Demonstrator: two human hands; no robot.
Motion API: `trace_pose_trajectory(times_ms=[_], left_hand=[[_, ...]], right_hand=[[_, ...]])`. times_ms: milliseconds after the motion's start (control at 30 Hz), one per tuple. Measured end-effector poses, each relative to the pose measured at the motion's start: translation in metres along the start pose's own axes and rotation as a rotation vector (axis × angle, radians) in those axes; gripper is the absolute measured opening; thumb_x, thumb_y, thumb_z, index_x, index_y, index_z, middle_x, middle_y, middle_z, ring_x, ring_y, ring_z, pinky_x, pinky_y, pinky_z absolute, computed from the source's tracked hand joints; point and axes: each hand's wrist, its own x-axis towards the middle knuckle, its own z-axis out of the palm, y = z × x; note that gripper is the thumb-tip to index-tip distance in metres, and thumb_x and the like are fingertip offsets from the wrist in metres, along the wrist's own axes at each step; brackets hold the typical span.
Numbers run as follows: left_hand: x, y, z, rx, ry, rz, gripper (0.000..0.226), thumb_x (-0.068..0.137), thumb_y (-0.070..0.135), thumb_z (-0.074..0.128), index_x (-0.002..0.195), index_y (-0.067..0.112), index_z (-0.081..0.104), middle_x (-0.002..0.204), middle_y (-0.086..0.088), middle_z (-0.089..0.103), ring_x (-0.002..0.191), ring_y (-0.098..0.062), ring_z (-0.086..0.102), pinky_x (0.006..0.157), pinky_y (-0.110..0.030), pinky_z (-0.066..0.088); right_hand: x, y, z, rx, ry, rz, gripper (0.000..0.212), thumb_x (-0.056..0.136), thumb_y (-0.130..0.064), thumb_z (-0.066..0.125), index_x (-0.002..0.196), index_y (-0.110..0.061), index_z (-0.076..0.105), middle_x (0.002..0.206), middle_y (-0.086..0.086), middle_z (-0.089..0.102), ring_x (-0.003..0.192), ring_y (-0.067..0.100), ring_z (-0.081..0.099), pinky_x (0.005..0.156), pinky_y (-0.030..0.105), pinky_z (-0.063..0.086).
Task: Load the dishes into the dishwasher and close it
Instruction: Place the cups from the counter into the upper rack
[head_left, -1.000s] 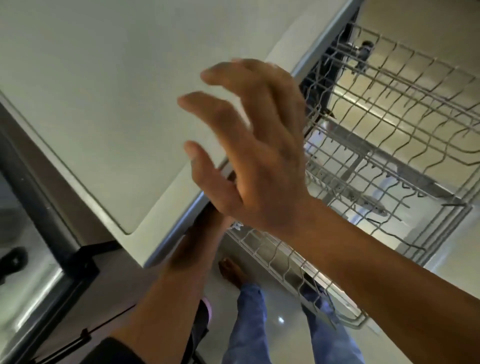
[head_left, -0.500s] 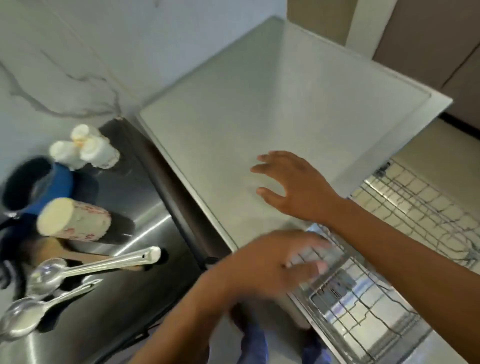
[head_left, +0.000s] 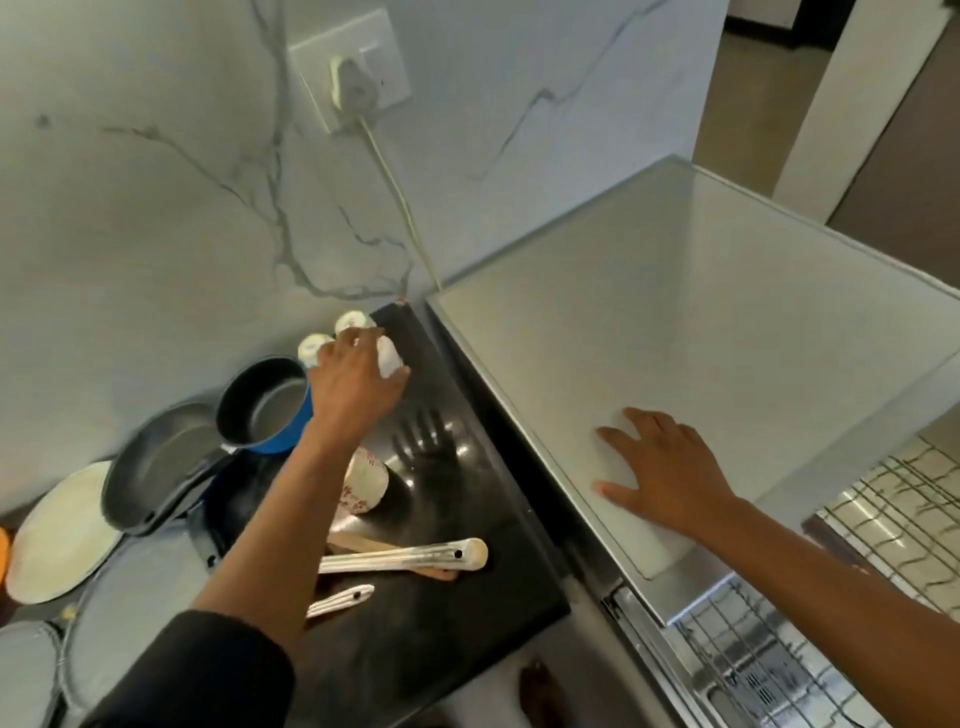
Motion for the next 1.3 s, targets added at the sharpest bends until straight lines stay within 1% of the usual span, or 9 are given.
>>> trace_pose_trajectory(times_ms=[133,233,433,600,800,967,1100,1200,1300], left_hand=[[0.041,-0.038,0.009,0.090,-0.165,-0.034,0.089,0.083,0.045,0.078,0.156,0.020,0.033,0.151,-0.021,0.043,0.135,-0.048,0.042,0.107,-0.058,0.040],[0.059,-0.050,0.020,0.132,-0.226,0.012,0.089,0.080,0.048,0.080,0.154,0.028,0.035,0.150,-0.020,0.043,0.133,-0.047,0.045,0.106,-0.060,0.043],[0.079,-0.054,0.037,0.119,-0.170,0.020,0.073,0.076,0.066,0.072,0.138,0.036,0.047,0.129,-0.012,0.061,0.115,-0.038,0.061,0.091,-0.052,0.053],[0.075,-0.041,0.038,0.058,-0.110,0.004,0.068,0.079,0.055,0.079,0.137,0.027,0.055,0.123,-0.015,0.066,0.110,-0.039,0.064,0.085,-0.050,0.053],[0.047,-0.001,0.014,-0.200,-0.003,0.119,0.068,0.079,0.062,0.076,0.137,0.033,0.055,0.127,-0.008,0.067,0.114,-0.036,0.062,0.089,-0.049,0.050],[0.008,0.069,-0.004,-0.459,-0.153,0.206,0.072,0.071,0.077,0.072,0.131,0.038,0.061,0.117,0.004,0.067,0.103,-0.020,0.064,0.092,-0.042,0.055],[-0.036,0.134,0.001,-0.530,-0.246,0.324,0.075,0.065,0.082,0.070,0.129,0.045,0.060,0.113,0.013,0.068,0.100,-0.005,0.065,0.083,-0.029,0.054],[-0.071,0.186,0.014,-0.528,-0.276,0.428,0.065,0.071,0.076,0.075,0.127,0.046,0.060,0.110,0.021,0.066,0.098,-0.003,0.066,0.075,-0.018,0.050],[-0.110,0.242,0.029,-0.543,-0.321,0.519,0.062,0.072,0.076,0.074,0.124,0.045,0.061,0.106,0.029,0.065,0.095,0.002,0.064,0.074,-0.015,0.048]], right_hand=[[0.007,-0.014,-0.012,0.036,-0.076,0.083,0.084,0.089,-0.077,0.054,0.160,-0.038,0.029,0.170,0.004,0.022,0.150,0.026,0.033,0.111,0.042,0.044],[0.012,-0.023,-0.018,0.043,-0.129,0.116,0.082,0.090,-0.069,0.060,0.159,-0.037,0.029,0.171,0.005,0.019,0.152,0.026,0.031,0.112,0.042,0.045],[0.014,-0.027,-0.017,0.037,-0.169,0.145,0.082,0.092,-0.065,0.062,0.161,-0.036,0.027,0.173,0.007,0.013,0.156,0.028,0.024,0.117,0.044,0.040],[0.013,-0.022,-0.010,0.053,-0.158,0.137,0.082,0.094,-0.065,0.060,0.162,-0.036,0.024,0.174,0.006,0.009,0.158,0.029,0.020,0.118,0.045,0.039],[0.013,-0.015,0.002,0.067,-0.143,0.136,0.081,0.095,-0.065,0.057,0.162,-0.040,0.018,0.174,0.004,0.003,0.160,0.027,0.011,0.117,0.048,0.040],[0.008,-0.005,0.002,0.245,-0.173,0.089,0.095,0.089,-0.069,0.064,0.163,-0.042,0.011,0.174,0.000,0.001,0.160,0.026,0.006,0.124,0.049,0.028],[-0.017,0.007,-0.009,0.736,0.118,-0.016,0.104,0.086,-0.065,0.072,0.163,-0.037,0.009,0.168,-0.004,0.026,0.148,0.019,0.036,0.116,0.035,0.034],[-0.051,0.020,-0.011,0.757,0.437,-0.024,0.100,0.084,-0.067,0.071,0.161,-0.034,0.016,0.157,-0.006,0.039,0.137,0.013,0.047,0.110,0.029,0.039],[-0.089,0.052,-0.001,0.726,0.561,0.037,0.098,0.082,-0.065,0.074,0.159,-0.029,0.024,0.148,-0.005,0.047,0.129,0.009,0.050,0.106,0.028,0.047]])
